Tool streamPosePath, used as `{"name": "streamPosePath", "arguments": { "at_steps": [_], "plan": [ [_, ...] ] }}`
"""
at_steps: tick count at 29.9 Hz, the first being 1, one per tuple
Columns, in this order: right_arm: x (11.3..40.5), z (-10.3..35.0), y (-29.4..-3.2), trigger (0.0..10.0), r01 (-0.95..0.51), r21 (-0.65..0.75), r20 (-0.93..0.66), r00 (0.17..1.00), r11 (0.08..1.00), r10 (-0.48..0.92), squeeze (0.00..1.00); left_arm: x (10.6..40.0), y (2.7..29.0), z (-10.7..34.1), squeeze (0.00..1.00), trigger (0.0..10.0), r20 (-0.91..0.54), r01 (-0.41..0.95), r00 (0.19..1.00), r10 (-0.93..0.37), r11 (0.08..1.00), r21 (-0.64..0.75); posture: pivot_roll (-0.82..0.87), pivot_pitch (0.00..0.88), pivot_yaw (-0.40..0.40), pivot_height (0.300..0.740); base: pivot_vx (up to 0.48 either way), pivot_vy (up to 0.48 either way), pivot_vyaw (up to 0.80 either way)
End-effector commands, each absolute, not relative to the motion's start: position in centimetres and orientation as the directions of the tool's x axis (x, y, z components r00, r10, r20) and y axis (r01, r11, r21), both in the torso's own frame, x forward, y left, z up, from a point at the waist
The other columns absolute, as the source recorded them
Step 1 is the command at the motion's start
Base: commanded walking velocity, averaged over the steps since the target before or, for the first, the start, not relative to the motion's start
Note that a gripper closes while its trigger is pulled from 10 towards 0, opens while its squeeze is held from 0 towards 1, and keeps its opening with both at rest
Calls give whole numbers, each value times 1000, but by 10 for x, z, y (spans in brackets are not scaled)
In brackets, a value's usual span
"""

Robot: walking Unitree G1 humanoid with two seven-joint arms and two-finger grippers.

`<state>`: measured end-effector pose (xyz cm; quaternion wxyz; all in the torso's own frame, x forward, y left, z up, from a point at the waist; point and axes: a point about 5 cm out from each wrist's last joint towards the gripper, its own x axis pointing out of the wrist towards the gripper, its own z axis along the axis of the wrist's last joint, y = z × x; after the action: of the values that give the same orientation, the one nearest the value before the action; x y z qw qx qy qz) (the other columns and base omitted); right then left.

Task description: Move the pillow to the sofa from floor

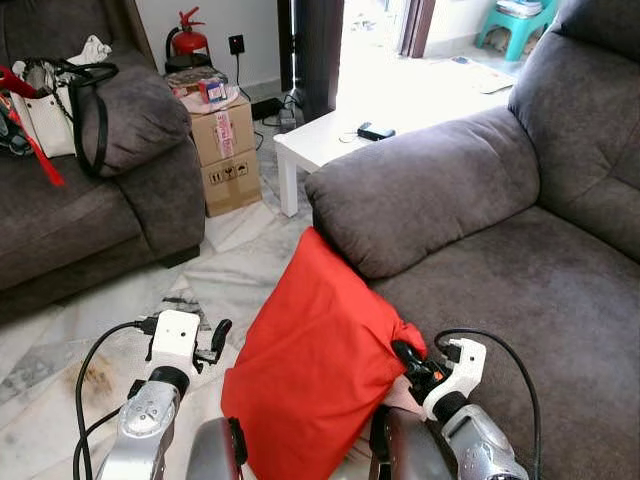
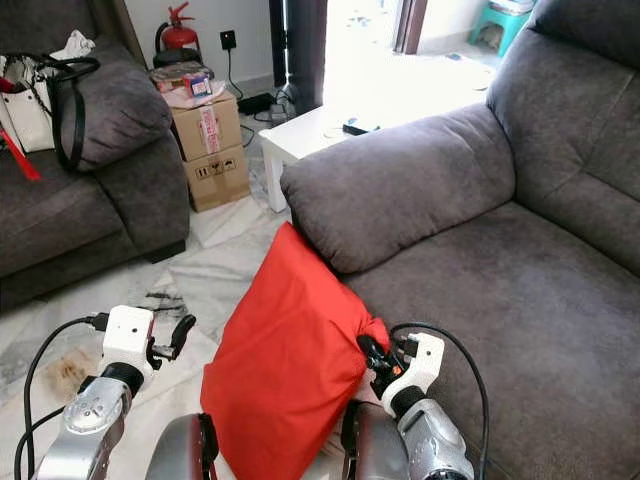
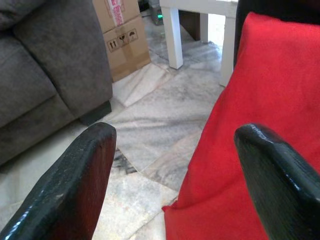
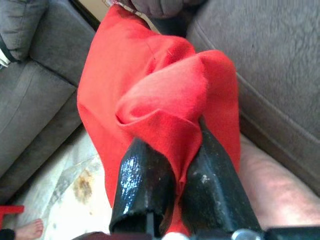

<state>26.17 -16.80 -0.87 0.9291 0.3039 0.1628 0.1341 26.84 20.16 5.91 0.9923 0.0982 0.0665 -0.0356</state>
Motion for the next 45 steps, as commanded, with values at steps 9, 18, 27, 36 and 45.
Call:
{"name": "streamPosePath", "arguments": {
  "at_steps": [9, 18, 27, 36, 45],
  "plan": [
    [279, 18, -168, 10000, -195, 535, -114, 948, 822, 298, 0, 276, 202, 63, 0, 10000, -110, 73, 993, -52, 980, 188, 65, 0, -36, 563, 0, 0, 0],
    [280, 18, -163, 10000, -190, 520, -131, 946, 833, 298, 0, 276, 203, 62, 0, 10000, -108, 70, 993, -50, 980, 187, 70, 0, -37, 563, 0, 0, 0],
    [284, 21, -161, 10000, -192, 521, -121, 948, 831, 295, 0, 279, 202, 63, 0, 10000, -104, 78, 993, -59, 979, 188, 65, 0, -32, 579, 0, 0, 0],
    [285, 22, -160, 10000, -195, 521, -115, 949, 831, 295, 0, 280, 199, 61, 0, 10000, -103, 81, 993, -63, 980, 183, 67, 0, -37, 628, 0, 0, 0],
    [287, 25, -156, 10000, -214, 524, -101, 945, 824, 310, 0, 280, 200, 61, 0, 10000, -102, 78, 993, -60, 980, 183, 69, 0, -39, 681, 0, 0, 0]
  ]
}}
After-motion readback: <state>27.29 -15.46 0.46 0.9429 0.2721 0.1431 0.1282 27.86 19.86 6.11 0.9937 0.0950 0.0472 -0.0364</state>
